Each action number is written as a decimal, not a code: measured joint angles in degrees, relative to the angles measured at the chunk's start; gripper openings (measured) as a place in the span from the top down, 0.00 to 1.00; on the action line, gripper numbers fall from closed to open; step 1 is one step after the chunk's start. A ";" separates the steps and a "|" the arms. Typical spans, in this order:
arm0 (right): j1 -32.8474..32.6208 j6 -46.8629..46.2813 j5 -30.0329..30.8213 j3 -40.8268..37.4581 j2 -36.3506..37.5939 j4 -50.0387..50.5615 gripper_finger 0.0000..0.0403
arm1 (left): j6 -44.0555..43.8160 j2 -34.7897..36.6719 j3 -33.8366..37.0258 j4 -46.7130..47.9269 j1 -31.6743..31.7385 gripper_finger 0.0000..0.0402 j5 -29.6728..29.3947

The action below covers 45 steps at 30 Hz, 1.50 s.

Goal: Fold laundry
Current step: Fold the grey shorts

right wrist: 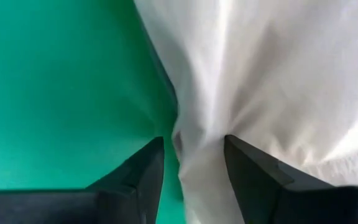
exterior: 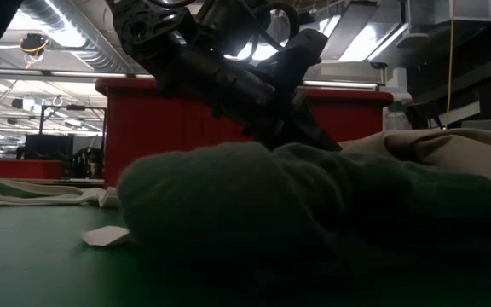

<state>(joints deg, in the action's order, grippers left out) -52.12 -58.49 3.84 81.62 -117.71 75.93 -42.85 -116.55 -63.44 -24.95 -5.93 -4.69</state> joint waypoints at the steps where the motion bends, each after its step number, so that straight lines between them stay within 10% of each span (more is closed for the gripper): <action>1: 0.00 -0.01 0.00 0.00 0.00 0.37 0.60 | 0.00 0.00 0.01 0.01 0.00 1.00 0.00; 14: -0.02 0.27 -0.88 -3.40 0.05 -4.98 0.99 | 0.02 0.00 0.00 0.00 0.04 1.00 1.44; 32: 0.04 0.27 -4.53 -3.74 0.24 -2.69 0.59 | 0.02 0.02 0.00 0.01 0.02 1.00 1.50; 45: 2.30 0.46 -12.13 -3.63 0.17 -0.76 0.58 | 0.02 0.02 0.00 0.00 0.00 1.00 1.50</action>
<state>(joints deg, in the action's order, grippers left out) -49.82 -58.03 -8.30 78.00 -117.54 75.16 -42.83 -116.53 -63.44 -24.95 -5.93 -3.19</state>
